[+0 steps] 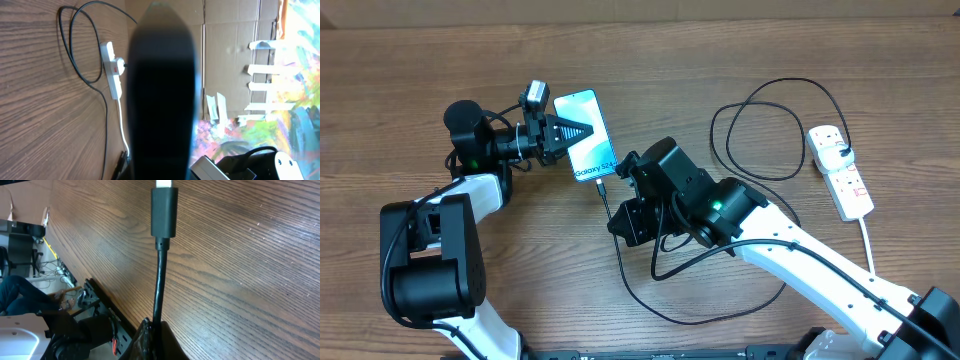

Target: Plug charger to phone and switch on socket

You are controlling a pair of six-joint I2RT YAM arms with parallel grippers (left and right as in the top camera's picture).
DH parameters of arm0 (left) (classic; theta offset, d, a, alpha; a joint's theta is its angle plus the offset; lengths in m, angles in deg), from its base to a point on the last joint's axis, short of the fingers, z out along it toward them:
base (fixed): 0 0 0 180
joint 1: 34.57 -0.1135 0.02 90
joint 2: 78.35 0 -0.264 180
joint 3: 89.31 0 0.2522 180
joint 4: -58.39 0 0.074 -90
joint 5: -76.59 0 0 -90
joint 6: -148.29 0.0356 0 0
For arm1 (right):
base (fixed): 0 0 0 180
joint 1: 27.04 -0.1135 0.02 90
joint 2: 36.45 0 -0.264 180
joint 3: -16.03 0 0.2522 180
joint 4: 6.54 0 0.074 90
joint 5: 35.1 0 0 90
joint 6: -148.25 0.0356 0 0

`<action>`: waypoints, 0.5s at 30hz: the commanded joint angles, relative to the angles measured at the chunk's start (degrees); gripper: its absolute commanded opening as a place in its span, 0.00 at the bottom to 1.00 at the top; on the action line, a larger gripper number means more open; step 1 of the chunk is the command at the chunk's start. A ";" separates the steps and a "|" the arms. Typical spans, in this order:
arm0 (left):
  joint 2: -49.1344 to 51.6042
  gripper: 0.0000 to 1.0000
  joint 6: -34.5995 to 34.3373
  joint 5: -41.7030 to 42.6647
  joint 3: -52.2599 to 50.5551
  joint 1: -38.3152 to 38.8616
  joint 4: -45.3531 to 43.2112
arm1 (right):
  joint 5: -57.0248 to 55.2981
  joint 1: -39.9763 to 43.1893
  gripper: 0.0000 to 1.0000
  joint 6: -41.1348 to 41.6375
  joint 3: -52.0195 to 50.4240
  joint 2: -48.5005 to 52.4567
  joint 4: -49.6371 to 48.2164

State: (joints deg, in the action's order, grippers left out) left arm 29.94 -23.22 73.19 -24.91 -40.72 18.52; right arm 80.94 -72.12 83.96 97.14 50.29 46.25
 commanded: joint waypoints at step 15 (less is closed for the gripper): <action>-0.33 0.04 -2.78 2.67 1.33 -0.31 -0.68 | -0.57 0.11 0.04 1.07 0.96 0.09 -0.61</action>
State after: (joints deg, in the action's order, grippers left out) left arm 29.94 -25.58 74.00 -24.91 -40.72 18.48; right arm 80.78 -72.12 84.81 97.14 50.29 46.16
